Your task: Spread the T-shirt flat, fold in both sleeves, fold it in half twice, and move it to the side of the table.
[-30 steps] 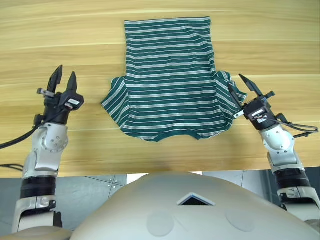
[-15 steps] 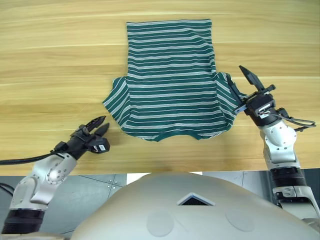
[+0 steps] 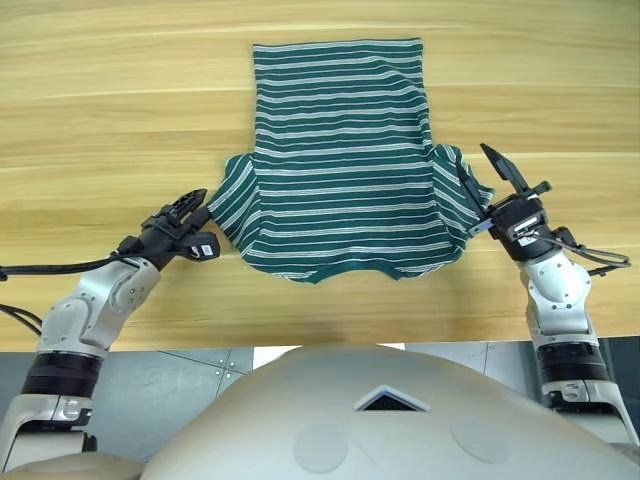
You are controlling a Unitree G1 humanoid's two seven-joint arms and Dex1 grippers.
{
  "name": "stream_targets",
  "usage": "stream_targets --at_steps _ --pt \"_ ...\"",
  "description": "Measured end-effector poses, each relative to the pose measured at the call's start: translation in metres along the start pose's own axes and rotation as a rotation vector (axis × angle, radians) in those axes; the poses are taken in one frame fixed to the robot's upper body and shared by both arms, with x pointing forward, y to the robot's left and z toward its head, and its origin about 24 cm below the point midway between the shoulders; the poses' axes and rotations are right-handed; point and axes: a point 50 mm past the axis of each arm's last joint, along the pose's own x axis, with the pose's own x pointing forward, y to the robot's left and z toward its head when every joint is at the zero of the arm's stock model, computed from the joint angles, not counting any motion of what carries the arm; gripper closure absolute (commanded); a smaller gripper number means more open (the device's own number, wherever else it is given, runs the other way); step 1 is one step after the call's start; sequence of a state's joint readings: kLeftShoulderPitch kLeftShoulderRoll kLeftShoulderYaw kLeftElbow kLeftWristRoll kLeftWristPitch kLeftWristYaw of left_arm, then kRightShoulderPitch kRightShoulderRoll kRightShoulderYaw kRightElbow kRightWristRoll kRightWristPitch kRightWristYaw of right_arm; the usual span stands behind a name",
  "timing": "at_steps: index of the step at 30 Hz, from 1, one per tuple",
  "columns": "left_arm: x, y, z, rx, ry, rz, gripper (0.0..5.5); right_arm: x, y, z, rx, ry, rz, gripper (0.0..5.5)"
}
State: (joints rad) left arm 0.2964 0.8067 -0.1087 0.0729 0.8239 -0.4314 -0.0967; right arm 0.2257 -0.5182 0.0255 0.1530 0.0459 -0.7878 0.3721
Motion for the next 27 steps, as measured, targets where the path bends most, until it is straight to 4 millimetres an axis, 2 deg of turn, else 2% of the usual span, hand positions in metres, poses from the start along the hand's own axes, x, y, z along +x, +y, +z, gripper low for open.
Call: stream_targets --at_steps 4,6,15,27 --pt "0.0013 0.0010 0.0003 0.019 -0.008 -0.006 3.89 -0.0007 0.0004 -0.0017 0.004 0.008 -0.010 3.82" --pt "0.0010 0.0012 -0.0002 0.024 -0.005 -0.011 4.11 -0.0004 0.0010 -0.0017 0.009 0.005 -0.019 3.77" --pt "-0.0044 0.0008 0.0035 0.116 -0.002 -0.057 4.11 -0.0007 0.0006 -0.0020 0.009 0.007 -0.025 3.77" --pt "-0.0035 0.0024 0.0043 0.155 -0.012 -0.080 4.11 -0.0007 0.0016 -0.0022 0.010 0.010 -0.007 3.77"
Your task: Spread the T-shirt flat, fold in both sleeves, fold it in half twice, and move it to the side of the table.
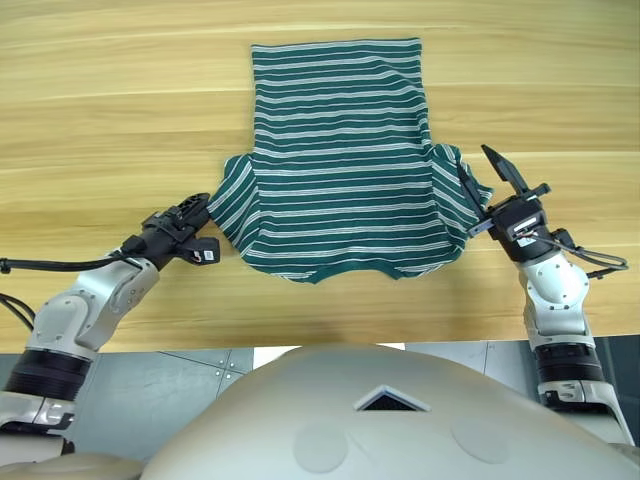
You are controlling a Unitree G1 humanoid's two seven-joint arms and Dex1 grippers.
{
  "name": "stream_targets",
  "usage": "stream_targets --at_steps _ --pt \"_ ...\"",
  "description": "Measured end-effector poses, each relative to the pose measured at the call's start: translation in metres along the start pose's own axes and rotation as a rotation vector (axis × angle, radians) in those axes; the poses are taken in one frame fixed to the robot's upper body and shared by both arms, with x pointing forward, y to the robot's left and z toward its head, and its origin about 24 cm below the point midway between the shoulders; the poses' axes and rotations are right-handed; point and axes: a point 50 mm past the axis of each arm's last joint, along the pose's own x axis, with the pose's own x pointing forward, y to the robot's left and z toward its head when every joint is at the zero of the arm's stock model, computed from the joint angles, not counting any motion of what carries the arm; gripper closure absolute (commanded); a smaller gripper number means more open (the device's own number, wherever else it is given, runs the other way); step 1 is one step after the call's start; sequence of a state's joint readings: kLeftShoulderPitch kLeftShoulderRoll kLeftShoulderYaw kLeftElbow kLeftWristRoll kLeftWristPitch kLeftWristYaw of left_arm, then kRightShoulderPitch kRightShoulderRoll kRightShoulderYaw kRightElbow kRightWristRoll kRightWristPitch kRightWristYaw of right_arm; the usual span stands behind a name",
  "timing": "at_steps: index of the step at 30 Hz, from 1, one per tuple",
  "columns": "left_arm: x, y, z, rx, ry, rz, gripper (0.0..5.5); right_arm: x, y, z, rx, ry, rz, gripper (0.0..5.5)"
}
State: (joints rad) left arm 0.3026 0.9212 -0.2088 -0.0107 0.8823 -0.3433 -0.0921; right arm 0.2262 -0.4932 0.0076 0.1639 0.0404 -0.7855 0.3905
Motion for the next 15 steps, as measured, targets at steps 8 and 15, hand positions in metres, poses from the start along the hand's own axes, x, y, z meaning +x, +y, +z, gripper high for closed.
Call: stream_targets --at_steps 8,15 --pt "0.0015 0.0022 -0.0004 0.025 -0.015 -0.013 4.11 0.0000 0.0009 -0.0006 0.004 0.003 0.000 3.77" --pt "0.0028 0.0046 -0.0009 0.056 -0.032 -0.029 4.30 -0.0005 0.0011 -0.0008 0.005 0.005 0.001 3.77"
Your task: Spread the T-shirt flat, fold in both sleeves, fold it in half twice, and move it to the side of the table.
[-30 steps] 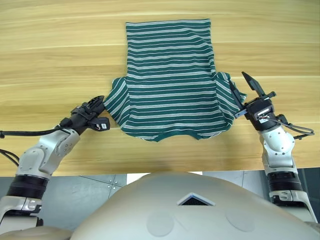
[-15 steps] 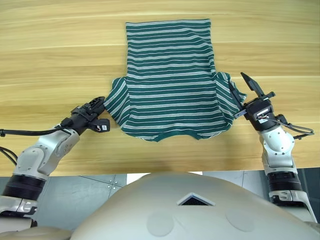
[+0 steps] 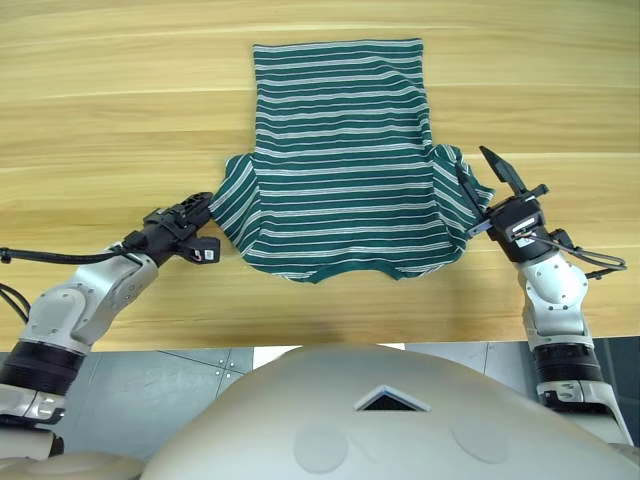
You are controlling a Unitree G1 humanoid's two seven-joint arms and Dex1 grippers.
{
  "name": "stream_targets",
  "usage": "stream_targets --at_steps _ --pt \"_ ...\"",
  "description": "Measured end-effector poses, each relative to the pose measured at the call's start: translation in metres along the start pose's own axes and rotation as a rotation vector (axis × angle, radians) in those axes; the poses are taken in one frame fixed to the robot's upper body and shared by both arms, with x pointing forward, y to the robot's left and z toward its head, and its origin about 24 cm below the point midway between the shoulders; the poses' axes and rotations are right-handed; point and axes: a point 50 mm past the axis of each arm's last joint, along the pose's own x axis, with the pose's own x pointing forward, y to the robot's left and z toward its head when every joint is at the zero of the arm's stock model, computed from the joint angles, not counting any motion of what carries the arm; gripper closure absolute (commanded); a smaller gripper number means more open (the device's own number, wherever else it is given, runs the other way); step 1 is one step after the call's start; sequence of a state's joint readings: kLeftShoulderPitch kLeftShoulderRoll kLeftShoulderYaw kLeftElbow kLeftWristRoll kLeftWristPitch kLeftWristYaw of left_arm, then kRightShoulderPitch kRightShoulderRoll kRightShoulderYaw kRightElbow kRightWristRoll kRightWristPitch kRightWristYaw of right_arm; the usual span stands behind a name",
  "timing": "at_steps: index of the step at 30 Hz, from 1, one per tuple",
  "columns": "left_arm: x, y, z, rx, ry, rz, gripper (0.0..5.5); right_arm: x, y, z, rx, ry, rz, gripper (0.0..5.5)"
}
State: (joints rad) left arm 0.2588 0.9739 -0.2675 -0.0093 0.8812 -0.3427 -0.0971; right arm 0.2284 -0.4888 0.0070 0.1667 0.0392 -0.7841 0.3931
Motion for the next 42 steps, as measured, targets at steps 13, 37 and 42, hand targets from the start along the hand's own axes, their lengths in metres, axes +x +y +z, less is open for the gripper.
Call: stream_targets --at_steps 13,37,42 --pt "0.003 0.002 0.006 0.031 -0.053 -0.046 5.49 -0.001 0.001 0.000 0.000 0.003 0.002 3.77" --pt "0.020 0.011 0.037 -0.584 -0.095 0.460 5.49 -0.002 0.003 -0.005 0.016 0.021 0.007 3.77" --pt "0.022 0.014 0.044 -0.616 -0.131 0.473 5.49 0.000 0.012 -0.007 0.036 0.026 0.019 3.77"
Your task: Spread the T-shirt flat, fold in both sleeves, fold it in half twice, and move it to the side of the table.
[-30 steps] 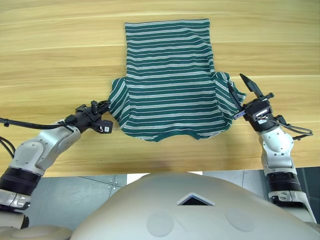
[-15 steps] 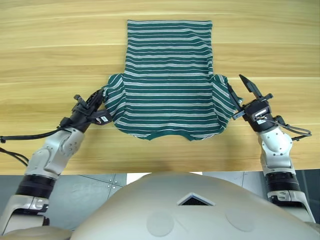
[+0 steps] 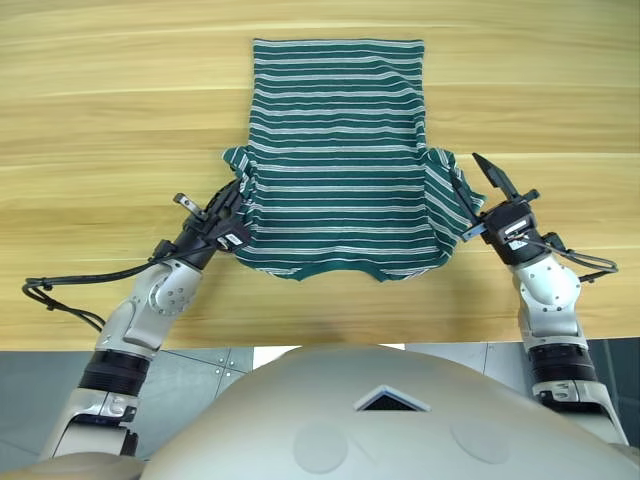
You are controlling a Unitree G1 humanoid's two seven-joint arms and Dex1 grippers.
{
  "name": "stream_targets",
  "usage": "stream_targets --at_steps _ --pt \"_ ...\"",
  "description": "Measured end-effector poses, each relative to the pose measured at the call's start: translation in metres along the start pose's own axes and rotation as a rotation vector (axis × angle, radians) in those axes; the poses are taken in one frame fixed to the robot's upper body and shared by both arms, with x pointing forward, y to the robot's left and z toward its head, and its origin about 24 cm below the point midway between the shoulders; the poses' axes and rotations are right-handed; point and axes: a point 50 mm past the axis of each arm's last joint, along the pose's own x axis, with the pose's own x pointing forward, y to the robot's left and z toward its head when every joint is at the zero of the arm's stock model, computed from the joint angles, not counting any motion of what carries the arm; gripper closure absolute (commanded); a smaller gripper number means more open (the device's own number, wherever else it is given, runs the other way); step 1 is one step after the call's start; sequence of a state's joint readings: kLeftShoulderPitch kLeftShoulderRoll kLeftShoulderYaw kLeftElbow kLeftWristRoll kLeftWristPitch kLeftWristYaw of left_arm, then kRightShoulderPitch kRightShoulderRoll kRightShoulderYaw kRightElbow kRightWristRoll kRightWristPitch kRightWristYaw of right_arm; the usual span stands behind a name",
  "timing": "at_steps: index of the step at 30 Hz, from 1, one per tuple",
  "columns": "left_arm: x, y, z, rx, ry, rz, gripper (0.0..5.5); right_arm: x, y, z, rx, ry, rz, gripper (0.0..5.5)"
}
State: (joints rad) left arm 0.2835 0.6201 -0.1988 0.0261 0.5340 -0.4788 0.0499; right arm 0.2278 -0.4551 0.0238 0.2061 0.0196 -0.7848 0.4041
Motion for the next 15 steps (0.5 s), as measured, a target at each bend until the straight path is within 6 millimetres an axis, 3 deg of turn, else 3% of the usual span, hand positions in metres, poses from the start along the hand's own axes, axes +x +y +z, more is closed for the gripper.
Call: stream_targets --at_steps 7,15 --pt "0.008 0.004 0.013 -0.027 -0.057 0.033 5.49 0.000 0.003 -0.001 0.009 0.003 0.004 3.77" --pt "0.016 -0.010 0.026 -0.052 -0.122 -0.058 5.49 0.001 0.006 -0.002 0.018 0.006 0.012 3.77"
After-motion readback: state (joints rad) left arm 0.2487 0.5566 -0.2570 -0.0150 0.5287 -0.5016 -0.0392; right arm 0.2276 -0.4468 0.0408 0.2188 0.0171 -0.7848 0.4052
